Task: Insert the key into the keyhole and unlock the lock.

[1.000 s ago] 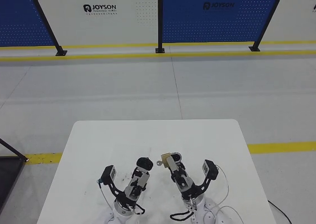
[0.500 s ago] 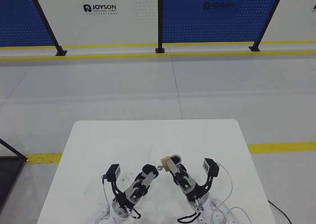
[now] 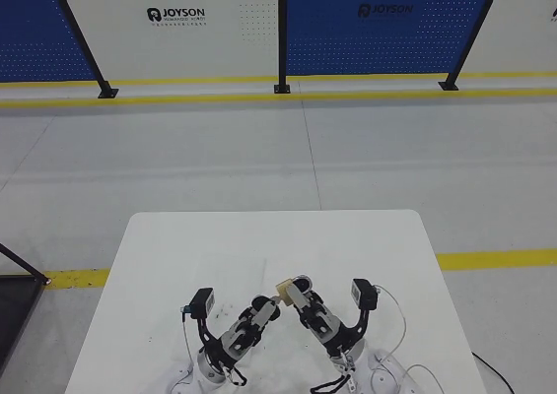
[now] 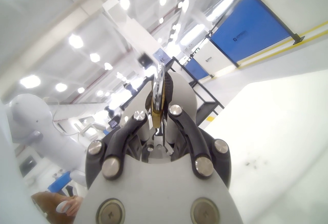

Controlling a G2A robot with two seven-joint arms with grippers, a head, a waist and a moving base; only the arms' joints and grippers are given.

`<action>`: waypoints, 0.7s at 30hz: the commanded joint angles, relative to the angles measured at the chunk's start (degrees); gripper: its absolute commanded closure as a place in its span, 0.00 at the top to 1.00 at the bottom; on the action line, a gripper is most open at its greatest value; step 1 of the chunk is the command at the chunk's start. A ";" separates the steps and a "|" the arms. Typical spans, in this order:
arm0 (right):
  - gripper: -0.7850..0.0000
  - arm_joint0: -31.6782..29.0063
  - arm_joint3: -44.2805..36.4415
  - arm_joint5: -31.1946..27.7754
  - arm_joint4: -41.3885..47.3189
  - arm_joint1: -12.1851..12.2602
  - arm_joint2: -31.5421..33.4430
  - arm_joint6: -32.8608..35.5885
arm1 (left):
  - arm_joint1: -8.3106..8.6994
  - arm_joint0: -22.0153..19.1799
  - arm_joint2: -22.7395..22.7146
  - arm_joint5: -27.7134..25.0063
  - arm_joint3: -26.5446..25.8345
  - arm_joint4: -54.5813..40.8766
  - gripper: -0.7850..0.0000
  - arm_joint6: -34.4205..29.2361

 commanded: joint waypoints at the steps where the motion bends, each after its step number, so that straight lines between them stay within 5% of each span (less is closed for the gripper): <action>1: 0.00 0.04 0.02 0.18 -0.07 0.02 -0.05 0.08 | 0.21 -0.18 0.36 0.00 0.10 0.23 0.09 0.59; 21: 0.00 0.39 0.05 1.84 -1.36 0.20 -0.78 0.72 | 1.66 -1.85 2.89 0.00 1.84 3.47 0.00 5.52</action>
